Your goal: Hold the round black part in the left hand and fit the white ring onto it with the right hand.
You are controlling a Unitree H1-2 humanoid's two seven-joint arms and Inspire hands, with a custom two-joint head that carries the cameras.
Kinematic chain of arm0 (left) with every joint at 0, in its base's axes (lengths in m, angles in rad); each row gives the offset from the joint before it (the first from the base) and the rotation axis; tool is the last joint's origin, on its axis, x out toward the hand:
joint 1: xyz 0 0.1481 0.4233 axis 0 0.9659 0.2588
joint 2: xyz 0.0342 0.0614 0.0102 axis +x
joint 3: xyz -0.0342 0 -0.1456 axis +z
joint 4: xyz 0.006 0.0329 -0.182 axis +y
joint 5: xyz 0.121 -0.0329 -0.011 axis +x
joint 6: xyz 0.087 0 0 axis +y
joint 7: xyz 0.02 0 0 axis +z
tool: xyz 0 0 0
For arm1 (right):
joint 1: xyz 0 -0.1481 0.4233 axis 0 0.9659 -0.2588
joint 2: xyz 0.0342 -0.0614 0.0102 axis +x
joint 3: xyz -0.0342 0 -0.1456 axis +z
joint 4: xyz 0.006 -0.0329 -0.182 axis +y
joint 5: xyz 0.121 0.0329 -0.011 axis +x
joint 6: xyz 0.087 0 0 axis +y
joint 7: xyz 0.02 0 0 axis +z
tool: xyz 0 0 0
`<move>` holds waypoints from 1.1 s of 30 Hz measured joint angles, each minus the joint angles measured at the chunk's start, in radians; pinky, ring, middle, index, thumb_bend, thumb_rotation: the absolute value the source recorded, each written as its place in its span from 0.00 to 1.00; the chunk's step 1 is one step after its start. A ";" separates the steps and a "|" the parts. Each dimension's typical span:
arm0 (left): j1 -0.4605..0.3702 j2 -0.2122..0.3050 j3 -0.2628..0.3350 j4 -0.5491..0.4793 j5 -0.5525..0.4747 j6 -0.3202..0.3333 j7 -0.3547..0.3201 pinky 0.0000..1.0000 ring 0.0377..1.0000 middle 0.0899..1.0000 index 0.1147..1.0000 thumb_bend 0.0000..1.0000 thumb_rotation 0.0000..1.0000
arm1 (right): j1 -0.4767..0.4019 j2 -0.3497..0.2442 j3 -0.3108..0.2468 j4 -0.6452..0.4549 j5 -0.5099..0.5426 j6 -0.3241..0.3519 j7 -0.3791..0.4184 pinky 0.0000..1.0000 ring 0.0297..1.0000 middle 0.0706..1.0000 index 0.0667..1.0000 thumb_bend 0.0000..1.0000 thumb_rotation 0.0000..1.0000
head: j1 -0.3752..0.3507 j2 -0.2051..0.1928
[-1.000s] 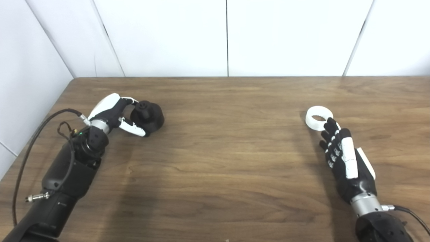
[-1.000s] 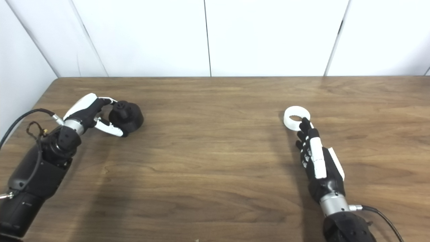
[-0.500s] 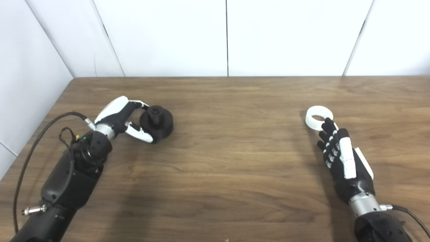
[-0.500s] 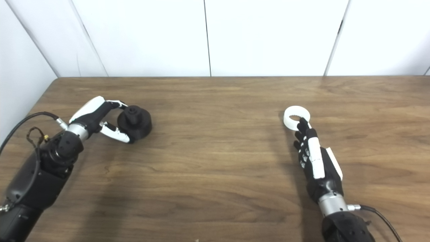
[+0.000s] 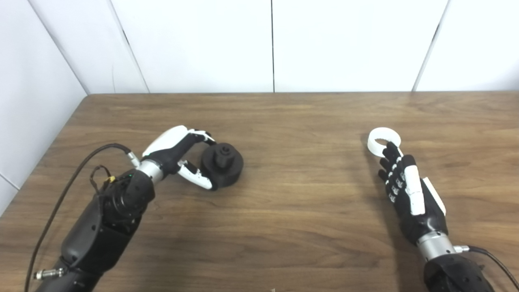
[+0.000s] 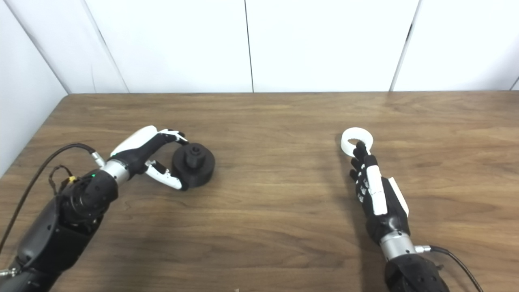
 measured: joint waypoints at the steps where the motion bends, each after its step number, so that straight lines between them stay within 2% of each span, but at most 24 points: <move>1: 0.005 -0.005 -0.004 -0.015 0.000 -0.003 0.000 0.88 0.98 0.91 0.63 0.82 0.17 | 0.000 0.000 0.000 -0.003 -0.001 0.005 -0.001 1.00 1.00 1.00 1.00 0.60 1.00 | -0.002 0.000; 7: 0.031 -0.032 -0.056 -0.094 0.025 -0.007 -0.027 0.88 0.98 0.91 0.65 0.82 0.17 | 0.001 0.003 0.003 -0.009 -0.005 0.012 -0.011 1.00 1.00 1.00 1.00 0.59 1.00 | -0.014 0.009; 13: 0.068 -0.081 -0.108 -0.118 0.055 -0.016 -0.039 0.88 0.98 0.91 0.65 0.82 0.18 | 0.001 0.003 0.003 -0.032 -0.005 0.016 -0.012 1.00 1.00 1.00 1.00 0.59 1.00 | -0.018 0.012; 21: 0.085 -0.118 -0.125 -0.124 0.111 -0.043 -0.030 0.88 0.98 0.91 0.66 0.82 0.20 | 0.001 0.003 -0.001 -0.032 -0.004 0.028 -0.015 1.00 1.00 1.00 1.00 0.62 1.00 | -0.031 0.020; 28: 0.108 -0.147 -0.160 -0.133 0.138 -0.090 -0.011 0.88 0.98 0.91 0.65 0.83 0.21 | 0.001 0.003 -0.001 -0.036 -0.003 0.031 -0.016 1.00 1.00 1.00 1.00 0.63 1.00 | -0.035 0.021; 33: 0.118 -0.172 -0.170 -0.135 0.144 -0.099 -0.005 0.90 0.98 0.91 0.65 0.83 0.22 | 0.004 0.004 -0.001 -0.048 -0.004 0.045 -0.018 1.00 1.00 1.00 1.00 0.62 1.00 | -0.043 0.025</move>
